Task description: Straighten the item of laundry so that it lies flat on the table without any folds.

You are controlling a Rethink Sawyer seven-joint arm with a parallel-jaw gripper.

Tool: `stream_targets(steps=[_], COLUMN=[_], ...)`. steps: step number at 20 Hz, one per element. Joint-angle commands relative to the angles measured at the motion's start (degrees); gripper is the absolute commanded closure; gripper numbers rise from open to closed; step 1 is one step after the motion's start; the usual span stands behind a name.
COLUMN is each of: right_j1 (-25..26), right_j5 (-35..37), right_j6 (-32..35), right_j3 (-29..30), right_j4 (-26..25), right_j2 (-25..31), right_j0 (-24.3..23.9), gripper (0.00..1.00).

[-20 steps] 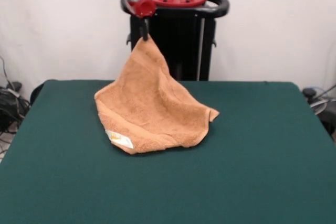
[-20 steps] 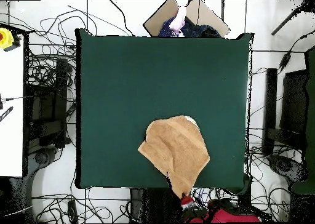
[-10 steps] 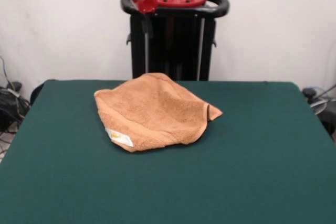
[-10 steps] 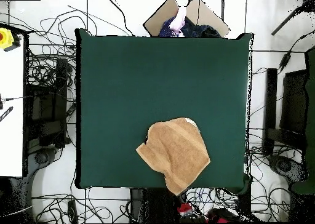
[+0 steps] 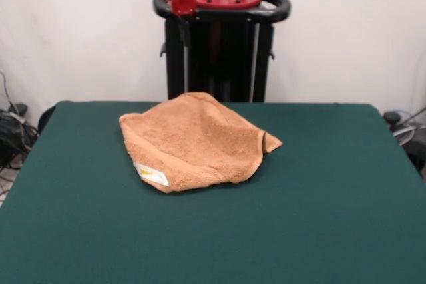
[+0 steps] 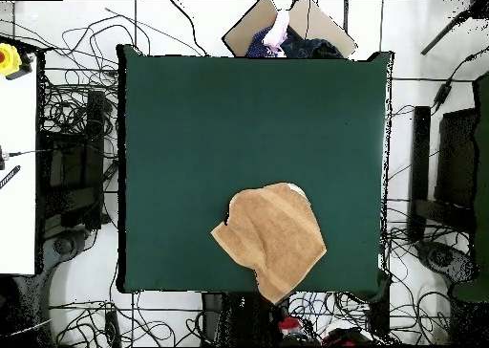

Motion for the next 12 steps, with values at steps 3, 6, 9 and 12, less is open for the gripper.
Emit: stream_targets(steps=[3, 6, 9, 12], right_j1=[-11.98, -19.30, -21.27, -21.61], right_j5=[-2.99, -2.93, -3.78, -0.70], right_j6=[18.00, 18.51, 21.86, 23.89], right_j3=[3.29, 5.70, 5.09, 1.56], right_j4=[30.93, 44.21, 51.71, 60.47], right_j2=[1.43, 3.46, 1.28, -2.01], right_j0=[-3.43, -3.88, -2.26, -0.09], gripper=[0.00, 0.00, 0.00, 0.00])
